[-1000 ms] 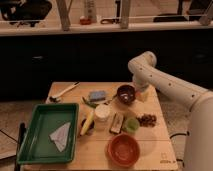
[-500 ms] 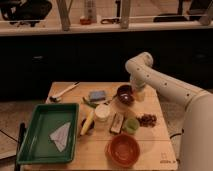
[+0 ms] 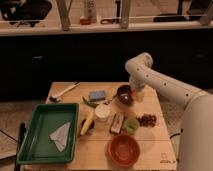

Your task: Place apple in purple bowl

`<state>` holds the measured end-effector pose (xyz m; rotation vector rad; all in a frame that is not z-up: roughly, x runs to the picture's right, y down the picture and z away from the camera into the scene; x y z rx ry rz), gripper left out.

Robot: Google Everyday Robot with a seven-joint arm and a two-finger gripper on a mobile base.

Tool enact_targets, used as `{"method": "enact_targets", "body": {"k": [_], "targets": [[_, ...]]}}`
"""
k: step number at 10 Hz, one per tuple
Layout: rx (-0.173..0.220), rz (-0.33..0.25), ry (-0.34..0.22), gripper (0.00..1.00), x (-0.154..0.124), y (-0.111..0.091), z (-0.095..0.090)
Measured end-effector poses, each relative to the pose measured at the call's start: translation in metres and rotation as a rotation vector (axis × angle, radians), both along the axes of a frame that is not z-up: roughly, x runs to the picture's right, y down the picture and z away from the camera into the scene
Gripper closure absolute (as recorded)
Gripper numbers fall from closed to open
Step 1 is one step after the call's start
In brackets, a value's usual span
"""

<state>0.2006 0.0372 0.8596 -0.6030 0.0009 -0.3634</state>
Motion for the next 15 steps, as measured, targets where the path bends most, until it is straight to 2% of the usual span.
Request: {"method": "enact_targets", "body": {"k": [3, 8, 15], "targets": [[0.020, 0.011, -0.042, 0.99, -0.008, -0.009, -0.002], [0.076, 0.036, -0.133, 0.99, -0.026, -0.021, 0.000], [0.096, 0.039, -0.194, 0.99, -0.037, -0.033, 0.013]]}}
